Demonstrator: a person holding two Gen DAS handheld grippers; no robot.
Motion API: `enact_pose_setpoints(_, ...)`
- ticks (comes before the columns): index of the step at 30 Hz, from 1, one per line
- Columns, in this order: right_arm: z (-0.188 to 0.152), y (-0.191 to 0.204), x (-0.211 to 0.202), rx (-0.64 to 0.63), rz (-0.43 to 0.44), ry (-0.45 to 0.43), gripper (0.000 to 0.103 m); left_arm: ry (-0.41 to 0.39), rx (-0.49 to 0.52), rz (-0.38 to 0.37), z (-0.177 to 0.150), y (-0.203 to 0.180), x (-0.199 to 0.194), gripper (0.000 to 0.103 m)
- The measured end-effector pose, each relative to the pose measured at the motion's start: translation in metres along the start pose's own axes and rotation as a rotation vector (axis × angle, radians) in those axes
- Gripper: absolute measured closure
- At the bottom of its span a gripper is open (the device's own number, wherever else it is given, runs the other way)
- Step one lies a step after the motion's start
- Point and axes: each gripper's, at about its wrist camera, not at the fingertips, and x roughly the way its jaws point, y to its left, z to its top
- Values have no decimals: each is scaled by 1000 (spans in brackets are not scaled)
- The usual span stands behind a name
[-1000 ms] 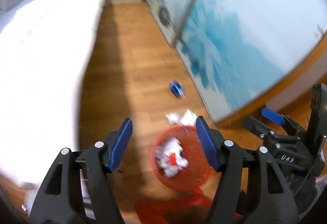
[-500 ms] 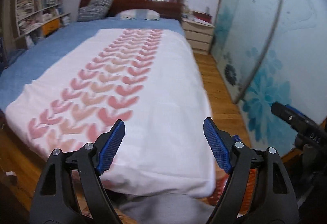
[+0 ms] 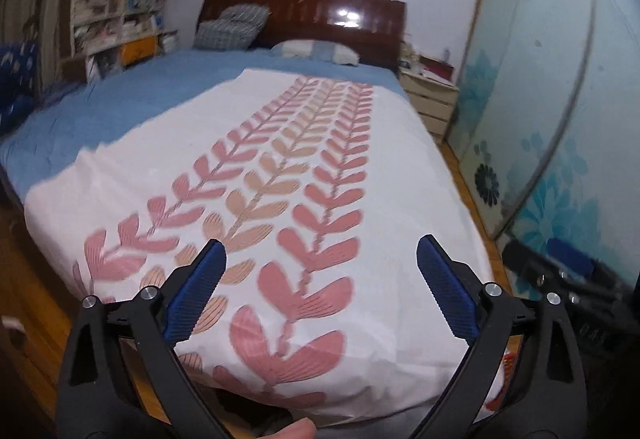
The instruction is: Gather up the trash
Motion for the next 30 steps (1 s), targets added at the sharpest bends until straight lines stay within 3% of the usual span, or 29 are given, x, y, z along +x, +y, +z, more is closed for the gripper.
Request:
enact_pose_setpoints(5,-40,20,31,-52,-32,34,7,66,-33,48,-15,23,19,7)
enact_pose_setpoints(9,-43,30,41,-70,-59,6,7,81,-40,30,-17,29,28,7)
enact_pose_setpoints(18,-35,21,60,-32,-62,68,7,72,-33,-15,-13,27,44,6)
enact_pose_setpoints(30,-35,18,67,-26,-62,77,7,80,-34,24,-15,29,43,6)
